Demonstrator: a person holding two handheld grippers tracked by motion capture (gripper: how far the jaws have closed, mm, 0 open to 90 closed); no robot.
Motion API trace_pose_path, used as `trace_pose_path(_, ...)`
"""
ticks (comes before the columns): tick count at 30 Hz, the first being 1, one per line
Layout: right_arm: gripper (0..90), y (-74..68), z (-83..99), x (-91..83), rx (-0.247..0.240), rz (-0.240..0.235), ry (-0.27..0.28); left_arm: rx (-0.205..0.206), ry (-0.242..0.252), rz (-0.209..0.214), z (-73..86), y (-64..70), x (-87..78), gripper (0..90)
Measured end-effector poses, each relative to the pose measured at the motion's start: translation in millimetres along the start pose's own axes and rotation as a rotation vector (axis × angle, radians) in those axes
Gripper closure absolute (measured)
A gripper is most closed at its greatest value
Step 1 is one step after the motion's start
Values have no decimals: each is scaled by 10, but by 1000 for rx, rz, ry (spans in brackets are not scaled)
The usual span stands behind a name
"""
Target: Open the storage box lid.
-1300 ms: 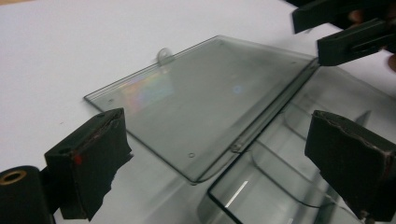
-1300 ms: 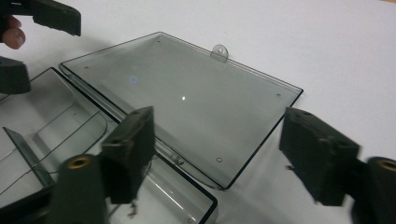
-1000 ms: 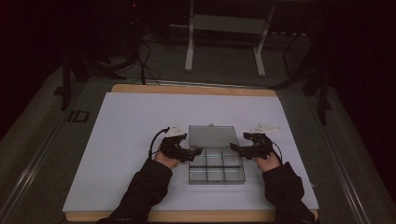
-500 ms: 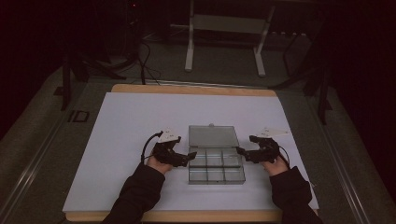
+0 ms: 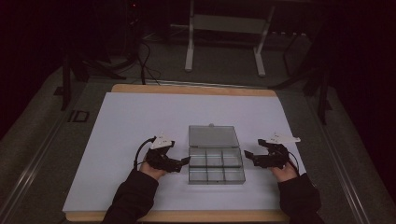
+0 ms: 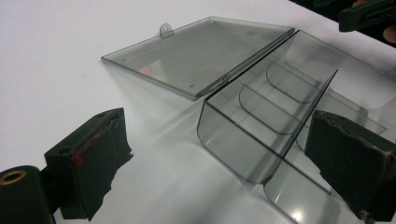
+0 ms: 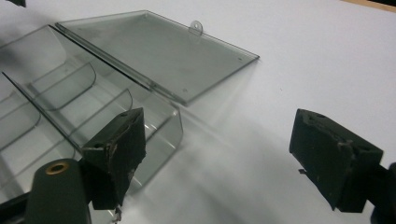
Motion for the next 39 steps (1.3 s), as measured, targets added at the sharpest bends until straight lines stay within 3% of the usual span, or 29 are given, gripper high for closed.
trace_pose_path(11,180,29,213,-129,-6,10,-11,-10,-11,-30,113,-79,-135,75)
trace_pose_path(28,172,84,484,-274,-16,67,-1,-7,-35,-72,371,-136,-347,74)
trace_pose_path(39,167,136,619,-381,-12,108,-9,-1,-54,-137,469,-197,-441,74)
Point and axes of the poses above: each handheld gripper's, and its own axes: x roughly forward along the jaws, z roughly out of its underside, y roughly to its right, the point moved 6 cm from there along x, roughly forward along the jaws, and after that the axes turned 3 degrees about y, right-handed, at the moved point
